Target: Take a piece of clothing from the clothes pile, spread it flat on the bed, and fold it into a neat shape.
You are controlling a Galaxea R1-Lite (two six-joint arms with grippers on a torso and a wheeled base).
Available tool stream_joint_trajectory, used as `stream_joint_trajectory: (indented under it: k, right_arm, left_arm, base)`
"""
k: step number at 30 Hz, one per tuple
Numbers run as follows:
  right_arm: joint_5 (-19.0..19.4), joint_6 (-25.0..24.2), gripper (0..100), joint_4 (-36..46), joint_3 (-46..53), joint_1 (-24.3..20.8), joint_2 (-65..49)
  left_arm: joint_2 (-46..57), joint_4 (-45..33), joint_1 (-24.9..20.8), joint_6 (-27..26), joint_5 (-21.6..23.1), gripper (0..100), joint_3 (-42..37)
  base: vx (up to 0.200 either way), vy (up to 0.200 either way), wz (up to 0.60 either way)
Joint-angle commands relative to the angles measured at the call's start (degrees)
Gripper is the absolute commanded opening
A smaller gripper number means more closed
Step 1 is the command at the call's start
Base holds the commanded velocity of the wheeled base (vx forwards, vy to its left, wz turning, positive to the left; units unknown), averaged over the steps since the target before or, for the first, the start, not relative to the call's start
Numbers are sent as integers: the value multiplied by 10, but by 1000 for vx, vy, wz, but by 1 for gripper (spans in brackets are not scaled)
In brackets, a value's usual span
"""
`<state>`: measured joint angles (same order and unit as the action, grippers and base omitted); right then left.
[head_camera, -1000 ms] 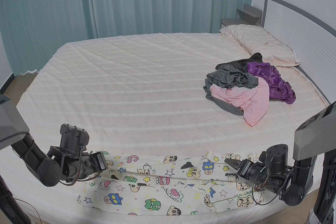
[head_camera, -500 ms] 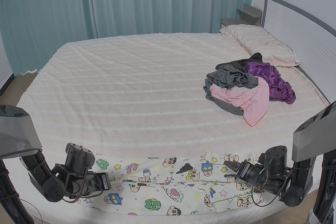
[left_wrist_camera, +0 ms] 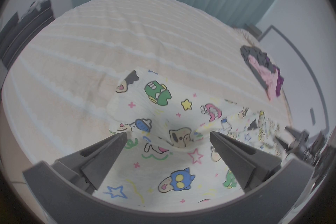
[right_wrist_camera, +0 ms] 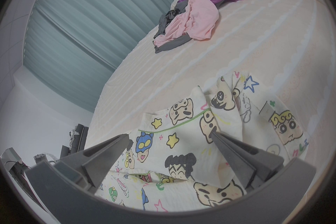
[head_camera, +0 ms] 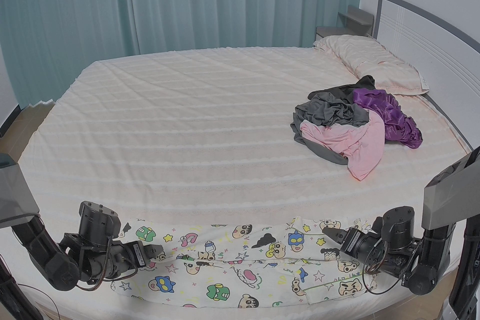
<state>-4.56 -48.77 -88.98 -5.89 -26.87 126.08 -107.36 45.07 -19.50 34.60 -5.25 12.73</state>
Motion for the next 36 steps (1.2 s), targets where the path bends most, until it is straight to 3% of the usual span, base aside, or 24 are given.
stream_joint_trajectory:
  k: [1,4,7,8,9,16,23,30,36]
  right_arm:
    - [0,0,100,-3,2,-1,-6]
    - [0,0,100,-3,2,-2,-5]
    - [0,-1,100,-3,2,-2,-4]
    - [0,-1,100,-3,2,-2,-4]
    - [0,-1,100,-3,2,-2,-3]
    - [0,-1,100,-3,2,-2,-1]
    - [-1,-2,100,-4,1,-3,-1]
    - [-1,-1,100,-4,1,-3,-1]
    - [-2,-2,100,-4,2,-2,-3]
  left_arm:
    - [50,-4,27,82,-1,100,3]
    - [42,-4,35,122,-1,100,1]
    - [20,-4,35,204,2,100,-4]
    - [20,-4,35,204,2,100,-4]
    - [22,-4,29,242,9,100,-9]
    - [5,-3,-17,333,17,100,-12]
    - [-31,12,-17,354,5,100,12]
    - [-100,157,-14,370,-58,100,5]
    - [-162,275,10,336,-107,100,-39]
  base:
    - [0,0,0]
    - [0,0,0]
    - [0,0,0]
    - [0,0,0]
    - [0,0,0]
    - [0,0,0]
    - [0,0,0]
    - [0,0,0]
    - [0,0,0]
